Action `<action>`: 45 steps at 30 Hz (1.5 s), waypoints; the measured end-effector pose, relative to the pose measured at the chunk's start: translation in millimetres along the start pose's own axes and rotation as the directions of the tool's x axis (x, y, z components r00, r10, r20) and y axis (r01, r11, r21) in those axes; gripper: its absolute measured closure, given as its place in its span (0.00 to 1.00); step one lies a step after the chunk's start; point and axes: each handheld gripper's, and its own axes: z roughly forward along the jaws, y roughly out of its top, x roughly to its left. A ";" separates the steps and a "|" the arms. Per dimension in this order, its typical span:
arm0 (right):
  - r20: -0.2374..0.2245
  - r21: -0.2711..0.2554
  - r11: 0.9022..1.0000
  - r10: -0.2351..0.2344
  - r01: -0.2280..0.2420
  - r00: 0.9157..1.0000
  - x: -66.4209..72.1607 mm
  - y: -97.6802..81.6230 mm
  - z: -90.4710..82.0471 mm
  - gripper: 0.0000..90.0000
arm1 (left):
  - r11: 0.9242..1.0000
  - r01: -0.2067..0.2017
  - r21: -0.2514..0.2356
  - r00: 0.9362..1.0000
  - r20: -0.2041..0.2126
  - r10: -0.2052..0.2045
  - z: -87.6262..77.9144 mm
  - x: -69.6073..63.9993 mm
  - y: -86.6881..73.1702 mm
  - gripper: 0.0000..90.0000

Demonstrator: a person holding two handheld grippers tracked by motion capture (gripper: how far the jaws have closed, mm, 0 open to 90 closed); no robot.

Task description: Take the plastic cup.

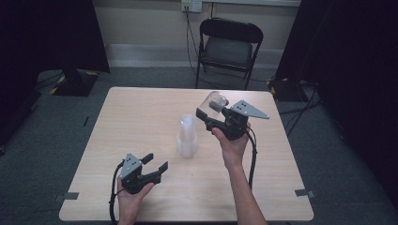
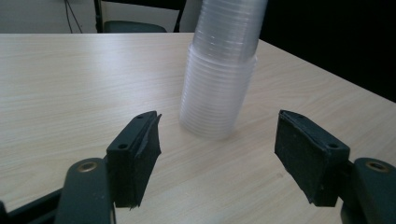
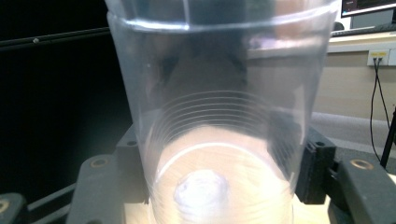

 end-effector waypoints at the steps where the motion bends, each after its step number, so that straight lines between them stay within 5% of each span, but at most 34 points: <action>1: -0.004 -0.001 1.000 0.021 -0.021 1.000 -2.6 -3.1 -4.2 0.40 | 1.000 0.028 0.002 0.999 0.020 -0.028 0.1 -0.3 -0.2 0.34; 24: -0.028 0.041 0.988 0.149 -0.148 0.988 -3.5 -41.5 -28.0 0.42 | 0.999 0.022 -0.027 0.997 0.073 -0.020 3.0 -3.4 1.1 0.36; 33: -0.066 0.072 0.965 0.256 -0.252 0.964 0.1 -66.3 -33.2 0.43 | 0.998 -0.003 -0.055 0.996 0.092 0.008 5.0 -7.4 4.7 0.45; 45: -0.089 0.144 0.942 0.318 -0.304 0.944 10.2 -93.1 -28.6 0.44 | 0.999 -0.009 -0.041 0.993 0.121 0.014 14.2 -14.1 7.5 0.43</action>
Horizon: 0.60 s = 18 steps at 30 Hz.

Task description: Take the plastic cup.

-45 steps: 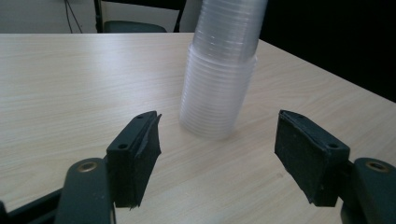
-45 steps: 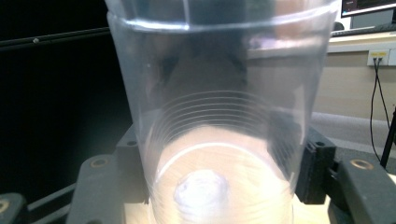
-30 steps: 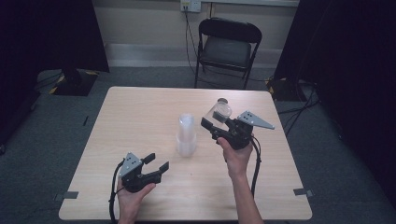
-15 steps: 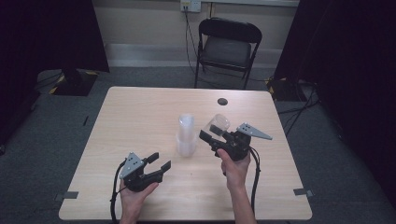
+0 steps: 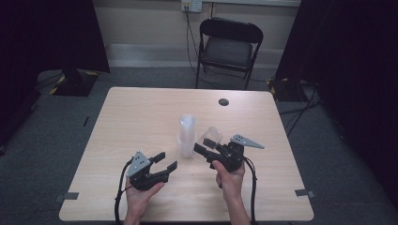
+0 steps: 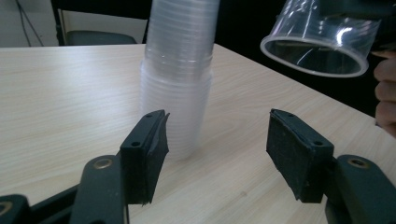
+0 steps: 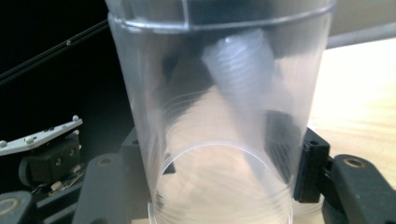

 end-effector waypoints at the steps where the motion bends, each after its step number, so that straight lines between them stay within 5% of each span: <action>1: 0.000 0.000 1.000 0.000 0.000 1.000 0.0 0.0 0.0 0.44 | 1.000 -0.001 -0.003 1.000 0.009 0.001 0.7 -0.4 0.3 0.43; 8: -0.017 0.030 0.999 0.021 -0.021 1.000 4.8 -7.5 4.5 0.43 | 0.999 -0.021 -0.025 0.998 0.060 0.022 7.4 -6.2 0.3 0.44; 18: -0.036 0.064 0.994 0.091 -0.089 0.995 8.1 -31.7 9.3 0.43 | 0.994 -0.103 -0.042 0.993 0.050 0.105 12.3 -19.3 -2.4 0.53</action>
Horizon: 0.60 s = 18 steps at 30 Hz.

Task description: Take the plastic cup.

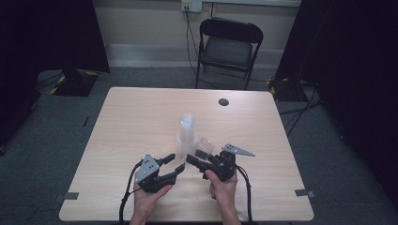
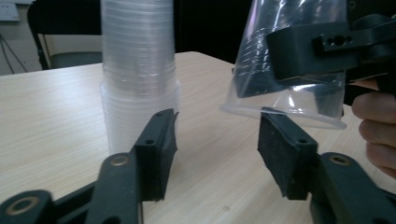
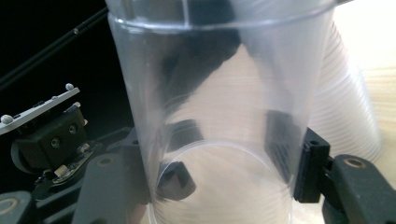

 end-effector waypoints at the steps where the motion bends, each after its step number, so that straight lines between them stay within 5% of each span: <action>1: -0.008 -0.003 1.000 0.007 -0.007 1.000 0.3 -1.1 0.1 0.43 | 1.000 0.000 0.000 1.000 0.000 0.000 0.0 0.0 0.0 0.54; 8: -0.043 0.007 0.999 0.035 -0.035 0.998 3.5 -5.5 0.3 0.44 | 0.999 -0.033 -0.010 0.998 0.055 0.034 7.2 -2.6 -4.0 0.61; 18: -0.055 0.041 0.996 0.078 -0.076 0.995 6.5 -8.4 4.4 0.45 | 0.996 -0.072 -0.059 0.997 0.032 0.074 11.1 -5.3 -7.9 0.67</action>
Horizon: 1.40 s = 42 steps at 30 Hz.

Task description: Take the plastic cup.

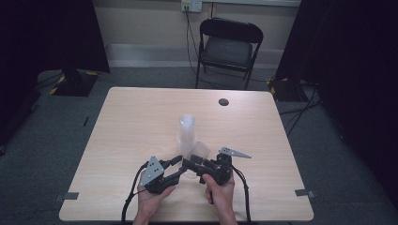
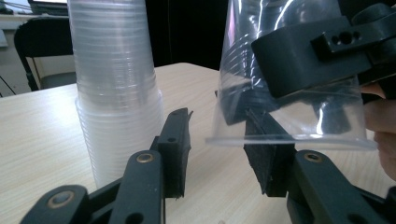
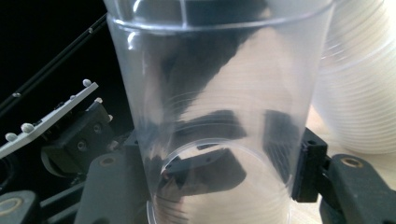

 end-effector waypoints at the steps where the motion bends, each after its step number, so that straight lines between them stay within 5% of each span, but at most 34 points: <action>1: 0.005 0.006 1.000 0.007 -0.007 1.000 0.0 -0.2 0.4 0.45 | 1.000 -0.003 -0.004 1.000 0.003 0.003 0.5 -0.6 -0.5 0.68; 13: -0.039 0.043 0.993 0.112 -0.110 0.993 -5.5 -2.2 3.2 0.44 | 0.998 -0.020 -0.059 0.999 -0.034 0.018 6.6 -8.6 -2.2 0.67; 21: -0.063 0.072 0.990 0.123 -0.118 0.990 -3.7 -3.0 5.5 0.44 | 0.997 -0.014 -0.074 0.999 -0.045 0.011 8.0 -11.6 -1.3 0.66; 33: -0.053 0.091 0.988 0.131 -0.126 0.990 -8.3 -4.7 3.3 0.35 | 0.998 -0.004 -0.068 0.999 -0.049 0.001 8.3 -11.6 -2.1 0.85; 42: -0.026 0.056 0.996 0.076 -0.075 0.997 -6.9 -4.5 2.8 0.26 | 0.996 0.043 -0.082 0.999 -0.026 -0.045 7.6 -8.3 -3.0 0.89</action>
